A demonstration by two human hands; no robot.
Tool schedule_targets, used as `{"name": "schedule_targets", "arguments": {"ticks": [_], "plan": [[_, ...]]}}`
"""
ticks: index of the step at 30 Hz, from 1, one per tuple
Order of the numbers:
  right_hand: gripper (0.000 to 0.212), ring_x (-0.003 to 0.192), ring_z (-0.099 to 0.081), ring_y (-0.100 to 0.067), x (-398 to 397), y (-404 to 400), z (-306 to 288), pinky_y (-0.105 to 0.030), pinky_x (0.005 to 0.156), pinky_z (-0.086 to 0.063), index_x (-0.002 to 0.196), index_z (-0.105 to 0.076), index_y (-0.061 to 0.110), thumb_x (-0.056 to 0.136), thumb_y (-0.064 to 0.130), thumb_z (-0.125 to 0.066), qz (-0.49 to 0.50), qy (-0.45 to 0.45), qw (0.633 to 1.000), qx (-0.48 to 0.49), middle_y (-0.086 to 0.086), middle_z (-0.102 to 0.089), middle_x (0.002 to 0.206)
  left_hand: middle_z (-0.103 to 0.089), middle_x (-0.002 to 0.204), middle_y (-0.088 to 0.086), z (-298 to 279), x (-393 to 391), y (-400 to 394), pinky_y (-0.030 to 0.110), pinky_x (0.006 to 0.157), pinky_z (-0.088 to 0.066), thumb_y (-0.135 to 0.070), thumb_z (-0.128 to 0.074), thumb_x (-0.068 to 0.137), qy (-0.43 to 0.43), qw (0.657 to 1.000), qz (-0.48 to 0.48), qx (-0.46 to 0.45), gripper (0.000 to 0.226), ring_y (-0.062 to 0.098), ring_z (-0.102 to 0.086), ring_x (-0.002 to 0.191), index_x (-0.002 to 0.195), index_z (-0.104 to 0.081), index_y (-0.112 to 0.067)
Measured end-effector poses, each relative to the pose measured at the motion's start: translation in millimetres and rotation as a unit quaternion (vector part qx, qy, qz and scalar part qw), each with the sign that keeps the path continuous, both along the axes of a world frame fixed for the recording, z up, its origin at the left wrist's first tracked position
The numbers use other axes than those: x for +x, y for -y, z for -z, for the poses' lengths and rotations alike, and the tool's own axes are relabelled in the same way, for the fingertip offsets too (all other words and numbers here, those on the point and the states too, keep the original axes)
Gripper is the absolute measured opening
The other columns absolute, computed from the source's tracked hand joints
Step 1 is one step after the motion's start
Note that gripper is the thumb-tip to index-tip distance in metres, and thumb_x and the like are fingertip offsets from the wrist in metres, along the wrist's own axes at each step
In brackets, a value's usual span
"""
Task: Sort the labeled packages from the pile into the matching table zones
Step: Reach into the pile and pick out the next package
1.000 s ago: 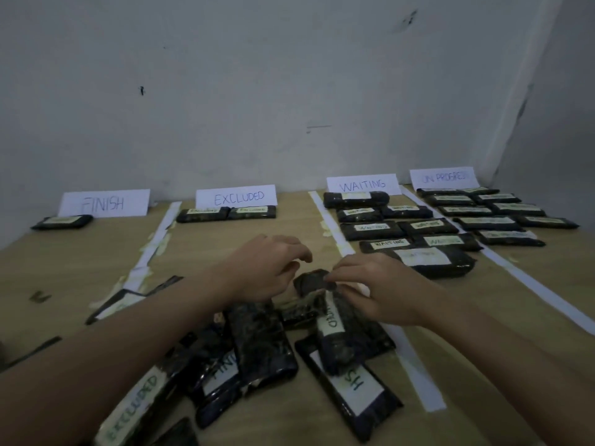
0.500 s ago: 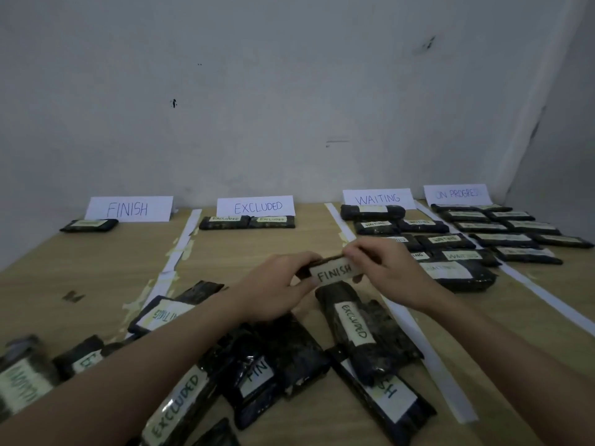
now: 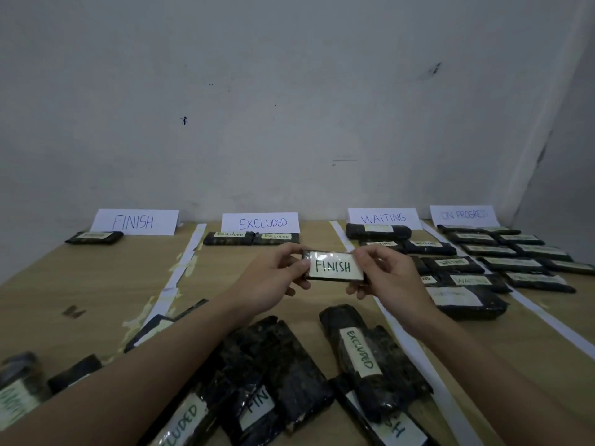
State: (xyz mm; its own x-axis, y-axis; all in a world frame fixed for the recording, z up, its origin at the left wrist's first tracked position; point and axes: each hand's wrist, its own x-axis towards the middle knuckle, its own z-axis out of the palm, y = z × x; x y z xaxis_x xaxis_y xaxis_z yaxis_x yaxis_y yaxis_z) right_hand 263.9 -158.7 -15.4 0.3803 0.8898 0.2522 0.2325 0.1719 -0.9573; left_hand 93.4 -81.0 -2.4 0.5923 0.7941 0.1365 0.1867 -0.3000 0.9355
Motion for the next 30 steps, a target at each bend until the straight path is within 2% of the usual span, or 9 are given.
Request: {"name": "schedule_targets", "arguments": {"ticks": [2,4,7,10,15,19,22,26,30], "plan": [[0.022,0.083,-0.061,-0.011,-2.2,-6.7,4.3,-0.022,0.067,-0.052,0.108,-0.06,0.012,0.09,0.025,-0.056,0.076,0.219,0.972,0.029,-0.001,-0.064,0.1,-0.067,0.091,0.001,-1.6,-4.3,-2.5,0.024,0.069,-0.047,-0.019,-0.046,0.095,-0.017,1.0,-0.017,0.016,0.023,0.008,-0.062,0.073,0.116,-0.056,-0.018],[0.034,0.099,-0.057,-0.014,-7.0,-16.3,7.7,-0.03,0.082,-0.049,0.117,-0.058,0.012,0.087,0.028,-0.06,0.09,0.424,0.894,0.109,-0.001,-0.06,0.111,-0.065,0.088,0.001,-3.3,-10.6,-6.7,0.022,0.066,-0.046,-0.018,-0.045,0.095,-0.03,0.998,-0.037,0.039,0.021,0.008,-0.06,0.072,0.114,-0.056,-0.019],[0.044,0.097,-0.061,-0.022,-23.6,-36.9,8.8,-0.039,0.079,-0.053,0.115,-0.06,0.013,0.075,0.029,-0.071,0.031,0.574,0.801,0.166,-0.004,-0.064,0.109,-0.063,0.083,0.003,-5.0,-26.2,-16.1,0.022,0.062,-0.044,-0.017,-0.045,0.096,-0.04,0.995,-0.06,0.065,0.017,0.009,-0.058,0.071,0.109,-0.056,-0.021],[0.044,0.087,-0.065,-0.026,-47.8,-62.3,1.5,-0.039,0.072,-0.056,0.11,-0.063,0.01,0.069,0.02,-0.076,-0.014,0.579,0.792,0.192,-0.007,-0.067,0.101,-0.062,0.081,0.003,-6.6,-51.0,-31.1,0.023,0.063,-0.044,-0.017,-0.044,0.096,-0.042,0.993,-0.085,0.07,0.02,0.011,-0.058,0.073,0.111,-0.056,-0.018],[0.037,0.082,-0.067,-0.024,-97.2,-105.5,-6.6,-0.03,0.066,-0.055,0.106,-0.066,0.014,0.071,0.024,-0.066,-0.066,0.563,0.797,0.209,-0.004,-0.069,0.1,-0.064,0.084,-0.001,-11.7,-106.4,-64.5,0.004,0.053,-0.039,-0.019,-0.044,0.096,-0.077,0.984,-0.123,0.107,0.022,0.008,-0.06,0.074,0.111,-0.06,-0.016],[0.031,0.092,-0.062,-0.026,-148.2,-166.5,-2.4,-0.039,0.072,-0.054,0.113,-0.064,0.015,0.082,0.024,-0.064,-0.111,0.538,0.817,0.177,-0.005,-0.063,0.109,-0.064,0.095,0.001,-13.1,-164.7,-110.7,0.004,0.054,-0.04,-0.021,-0.038,0.098,-0.144,0.967,-0.169,0.126,0.025,0.013,-0.061,0.084,0.108,-0.059,-0.015],[0.033,0.101,-0.057,-0.024,-178.3,-208.4,2.2,-0.04,0.08,-0.049,0.119,-0.059,0.019,0.088,0.028,-0.059,-0.135,0.54,0.821,0.128,-0.001,-0.059,0.116,-0.063,0.109,0.003,-2.1,-203.5,-141.1,0.016,0.071,-0.038,-0.021,-0.04,0.097,-0.244,0.938,-0.182,0.168,0.028,0.015,-0.056,0.097,0.12,-0.055,-0.014],[0.03,0.104,-0.056,-0.024,-215.9,-276.8,18.7,-0.037,0.082,-0.048,0.117,-0.06,0.018,0.09,0.029,-0.056,-0.142,0.535,0.828,0.085,-0.002,-0.059,0.117,-0.045,0.139,-0.001,29.9,-250.0,-175.0,0.014,0.099,-0.025,-0.027,-0.038,0.097,-0.363,0.899,-0.129,0.21,0.04,0.011,-0.04,0.127,0.136,-0.041,-0.015],[0.028,0.102,-0.055,-0.024,-248.8,-345.8,36.6,-0.038,0.082,-0.047,0.112,-0.062,0.013,0.091,0.03,-0.053,-0.143,0.55,0.821,0.047,-0.007,-0.061,0.111,-0.025,0.152,-0.01,65.9,-279.1,-207.3,0.006,0.103,-0.006,-0.067,-0.015,0.085,-0.41,0.869,-0.079,0.265,0.073,0.003,-0.017,0.139,0.143,-0.029,-0.024]]}}
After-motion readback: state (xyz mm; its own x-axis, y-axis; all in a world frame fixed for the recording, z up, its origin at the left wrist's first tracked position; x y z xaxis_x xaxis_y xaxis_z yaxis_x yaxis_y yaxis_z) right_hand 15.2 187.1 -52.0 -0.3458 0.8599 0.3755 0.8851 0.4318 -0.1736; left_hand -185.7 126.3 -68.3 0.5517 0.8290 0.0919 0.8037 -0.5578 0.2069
